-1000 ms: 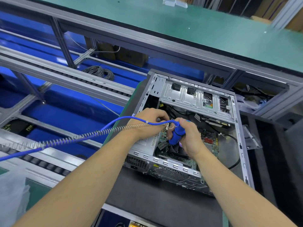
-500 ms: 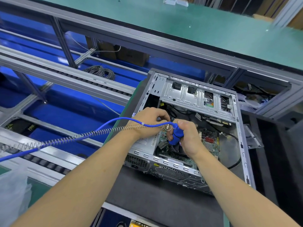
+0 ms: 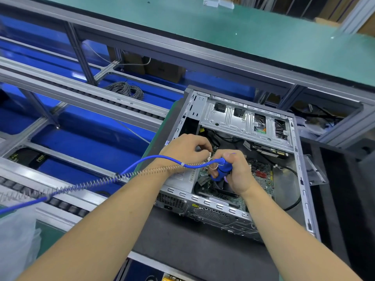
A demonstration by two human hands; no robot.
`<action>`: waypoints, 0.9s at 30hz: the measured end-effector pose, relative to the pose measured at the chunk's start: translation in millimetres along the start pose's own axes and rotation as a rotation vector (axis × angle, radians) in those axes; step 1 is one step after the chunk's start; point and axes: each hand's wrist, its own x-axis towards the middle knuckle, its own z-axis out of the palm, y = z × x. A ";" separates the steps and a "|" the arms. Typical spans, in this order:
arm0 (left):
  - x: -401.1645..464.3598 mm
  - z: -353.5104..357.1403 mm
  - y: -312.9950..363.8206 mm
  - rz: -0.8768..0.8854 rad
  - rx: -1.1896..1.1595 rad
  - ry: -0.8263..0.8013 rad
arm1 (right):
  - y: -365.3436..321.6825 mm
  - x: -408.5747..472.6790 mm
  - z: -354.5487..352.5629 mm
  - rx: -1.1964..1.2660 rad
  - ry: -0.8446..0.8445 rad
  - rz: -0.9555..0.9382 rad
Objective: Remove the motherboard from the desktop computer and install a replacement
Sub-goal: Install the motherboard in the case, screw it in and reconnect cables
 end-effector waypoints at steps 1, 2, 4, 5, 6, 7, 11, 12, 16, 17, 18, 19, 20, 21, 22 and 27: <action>-0.3 -0.7 0.9 -0.011 0.005 -0.002 | -1.1 0.2 0.6 -0.005 -0.002 0.002; -0.5 -0.9 1.1 -0.015 0.005 -0.006 | -2.1 0.1 0.8 -0.008 0.001 0.007; -0.5 -0.2 0.4 -0.006 0.002 -0.012 | -2.8 -1.2 -0.6 0.002 0.017 0.020; -0.2 0.5 -0.9 0.001 0.004 -0.008 | -2.9 -1.7 -1.5 0.011 0.027 0.026; 0.5 1.4 -2.9 0.007 0.007 -0.001 | -3.0 -2.5 -1.8 0.019 0.038 0.032; 1.0 2.1 -4.6 0.011 0.012 0.008 | -3.0 -3.1 -1.6 0.025 0.049 0.039; 0.2 2.4 -3.2 0.017 -0.005 0.009 | -2.6 -4.4 3.3 0.030 0.067 0.088; -0.4 2.0 -1.9 0.018 -0.008 0.007 | -2.2 -4.5 4.3 0.026 0.067 0.092; -0.8 1.7 -3.2 0.059 0.014 0.005 | 0.6 -3.6 4.2 -0.033 0.049 0.083; -0.1 1.8 -4.7 0.068 0.019 0.003 | 1.9 -3.3 3.1 -0.056 0.043 0.078; 0.4 1.9 -5.8 0.069 0.018 0.003 | 2.3 -3.4 2.3 -0.075 0.034 0.071; 0.4 1.4 -6.0 0.063 0.008 0.006 | 2.3 -3.4 2.3 -0.088 0.025 0.059; 0.2 0.9 -5.7 0.055 -0.006 0.007 | 2.1 -3.5 2.5 -0.096 0.018 0.049; -0.3 0.6 -4.5 0.047 -0.017 0.005 | 1.7 -4.1 2.9 -0.099 0.013 0.043; -0.7 0.4 -2.7 0.039 -0.019 0.004 | 1.1 -4.4 3.1 -0.098 0.009 0.039; -3.7 -1.6 4.1 0.010 -0.027 -0.003 | -1.5 -3.2 4.5 -0.087 -0.010 0.027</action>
